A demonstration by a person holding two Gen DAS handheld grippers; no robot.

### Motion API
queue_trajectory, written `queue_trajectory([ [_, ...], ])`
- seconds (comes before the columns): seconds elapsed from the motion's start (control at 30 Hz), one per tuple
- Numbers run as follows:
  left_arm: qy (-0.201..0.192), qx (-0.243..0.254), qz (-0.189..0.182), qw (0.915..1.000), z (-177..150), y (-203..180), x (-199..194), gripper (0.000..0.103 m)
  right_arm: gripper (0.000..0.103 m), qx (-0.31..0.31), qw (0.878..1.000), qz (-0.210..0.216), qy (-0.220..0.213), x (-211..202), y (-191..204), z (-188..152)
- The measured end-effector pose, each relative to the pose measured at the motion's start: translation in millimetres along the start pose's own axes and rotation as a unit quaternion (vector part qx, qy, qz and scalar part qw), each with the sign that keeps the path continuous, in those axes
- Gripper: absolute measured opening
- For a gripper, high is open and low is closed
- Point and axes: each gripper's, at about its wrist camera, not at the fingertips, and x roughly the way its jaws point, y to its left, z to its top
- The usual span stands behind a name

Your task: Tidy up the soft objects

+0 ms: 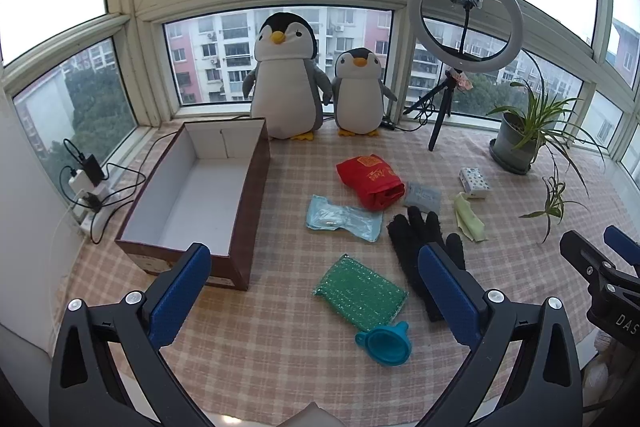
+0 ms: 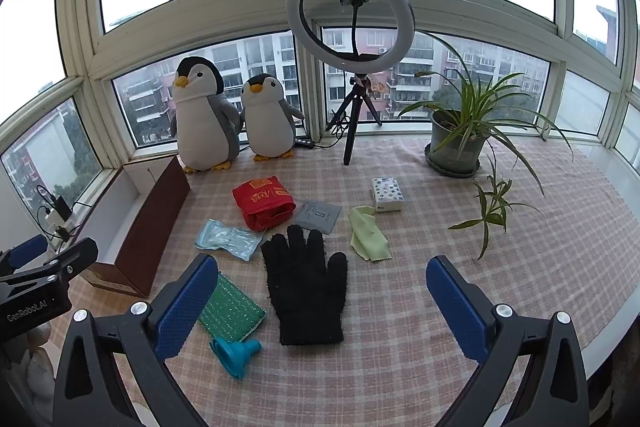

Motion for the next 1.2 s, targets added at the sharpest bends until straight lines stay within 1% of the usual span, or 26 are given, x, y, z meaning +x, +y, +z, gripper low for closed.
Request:
queue_trajectory([
  [1.2,0.006,0.001,-0.001,1.0,-3.5,-8.7,-1.0,0.103,0.103,0.005,1.0,0.003,0.008,0.0,-7.9,-8.2],
])
